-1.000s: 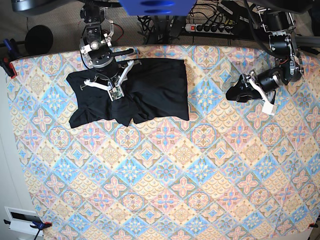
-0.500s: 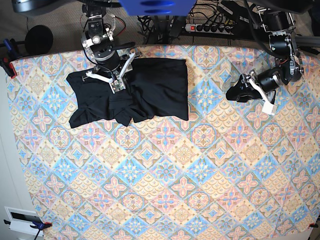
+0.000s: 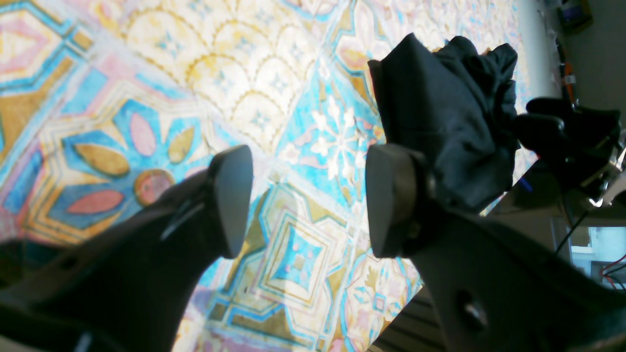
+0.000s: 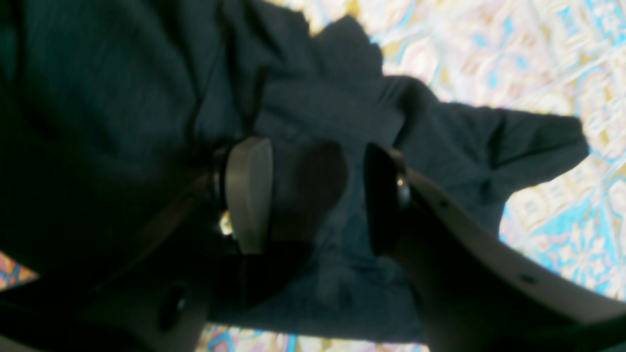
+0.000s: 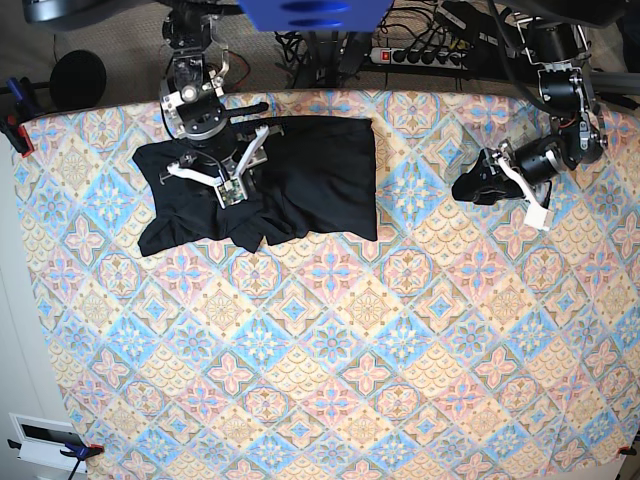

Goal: Layout the t-shirt on the table in an organized manner, then fold the t-shirt properly
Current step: 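Press and flatten the folded bundle with the right gripper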

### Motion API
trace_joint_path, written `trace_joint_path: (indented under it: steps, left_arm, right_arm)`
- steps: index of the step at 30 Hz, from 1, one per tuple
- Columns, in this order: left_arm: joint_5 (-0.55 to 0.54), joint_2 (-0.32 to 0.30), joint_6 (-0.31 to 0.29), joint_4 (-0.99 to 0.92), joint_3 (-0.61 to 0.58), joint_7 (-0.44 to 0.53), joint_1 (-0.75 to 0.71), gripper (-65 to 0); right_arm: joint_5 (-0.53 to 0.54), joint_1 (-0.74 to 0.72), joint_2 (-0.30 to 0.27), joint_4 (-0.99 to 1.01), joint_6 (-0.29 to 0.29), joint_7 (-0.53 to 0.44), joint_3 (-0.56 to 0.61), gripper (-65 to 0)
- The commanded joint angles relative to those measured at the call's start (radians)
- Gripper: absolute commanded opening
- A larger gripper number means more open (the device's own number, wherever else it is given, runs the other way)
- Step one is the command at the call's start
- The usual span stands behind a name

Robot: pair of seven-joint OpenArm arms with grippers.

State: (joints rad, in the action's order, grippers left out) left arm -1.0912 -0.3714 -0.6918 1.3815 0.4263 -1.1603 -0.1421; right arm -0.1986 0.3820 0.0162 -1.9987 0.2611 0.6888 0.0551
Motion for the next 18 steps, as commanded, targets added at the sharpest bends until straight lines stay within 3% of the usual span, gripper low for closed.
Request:
trace_joint_path:
  steps: [1, 6, 13, 18]
  left_arm:
    - [-0.022, -0.016, -0.006, 0.016, 0.007, 0.015, 0.008, -31.1]
    - [-0.022, -0.016, -0.006, 0.016, 0.007, 0.015, 0.006, -31.2]
    - [-0.022, -0.016, -0.006, 0.016, 0.007, 0.015, 0.006, -31.2]
    - [-0.022, -0.016, -0.006, 0.014, 0.007, 0.015, 0.006, -31.2]
  right_arm:
    - [0.004, -0.021, 0.0, -0.023, -0.004, -0.022, -0.001, -36.1]
    - [0.004, -0.084, 0.001, -0.023, -0.004, -0.022, 0.021, -37.7]
    - [0.004, -0.081, 0.034, -0.023, -0.006, -0.024, 0.134, -65.0]
    - [0.004, -0.081, 0.063, -0.015, -0.006, -0.03, 0.137, -65.0]
